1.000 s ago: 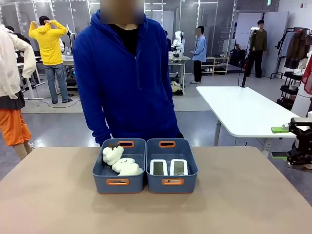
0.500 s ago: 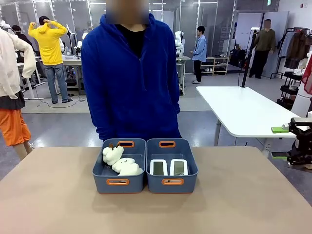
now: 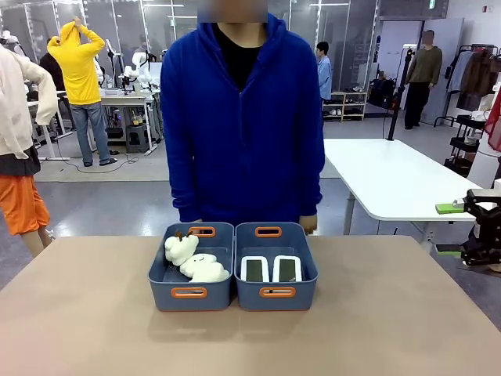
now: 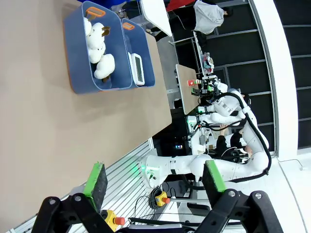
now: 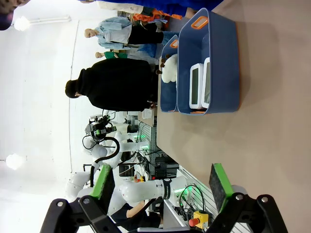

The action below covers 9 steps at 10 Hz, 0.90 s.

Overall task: Sort the digital clocks into the basket.
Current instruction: Pick up the Digital clock from the table and place it into the empty Plastic storage basket.

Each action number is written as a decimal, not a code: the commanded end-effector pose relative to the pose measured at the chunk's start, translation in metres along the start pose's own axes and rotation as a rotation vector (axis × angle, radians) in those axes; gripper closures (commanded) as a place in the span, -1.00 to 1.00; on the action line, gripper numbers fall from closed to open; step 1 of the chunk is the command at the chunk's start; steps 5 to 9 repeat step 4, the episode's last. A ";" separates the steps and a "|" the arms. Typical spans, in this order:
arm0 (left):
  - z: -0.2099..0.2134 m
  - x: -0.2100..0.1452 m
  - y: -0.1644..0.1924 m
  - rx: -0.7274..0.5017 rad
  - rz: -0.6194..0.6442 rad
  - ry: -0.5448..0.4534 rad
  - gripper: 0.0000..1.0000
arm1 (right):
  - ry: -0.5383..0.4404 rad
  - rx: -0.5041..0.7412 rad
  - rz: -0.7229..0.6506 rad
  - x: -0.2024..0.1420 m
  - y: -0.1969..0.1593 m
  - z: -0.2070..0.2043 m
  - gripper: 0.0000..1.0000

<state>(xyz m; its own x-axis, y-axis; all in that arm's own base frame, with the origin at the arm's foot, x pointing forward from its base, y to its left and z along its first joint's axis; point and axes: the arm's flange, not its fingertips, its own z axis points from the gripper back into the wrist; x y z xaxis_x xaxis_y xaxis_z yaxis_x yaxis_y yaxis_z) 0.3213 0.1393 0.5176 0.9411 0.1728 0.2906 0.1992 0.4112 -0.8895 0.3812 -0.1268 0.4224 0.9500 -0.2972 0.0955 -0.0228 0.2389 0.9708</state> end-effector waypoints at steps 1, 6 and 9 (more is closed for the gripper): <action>0.003 0.005 -0.003 0.000 0.014 -0.007 -1.00 | 0.005 -0.017 -0.020 0.000 0.005 0.002 -1.00; 0.003 0.005 -0.003 0.000 0.014 -0.007 -1.00 | 0.005 -0.017 -0.020 0.000 0.005 0.002 -1.00; 0.003 0.005 -0.003 0.000 0.014 -0.007 -1.00 | 0.005 -0.017 -0.020 0.000 0.005 0.002 -1.00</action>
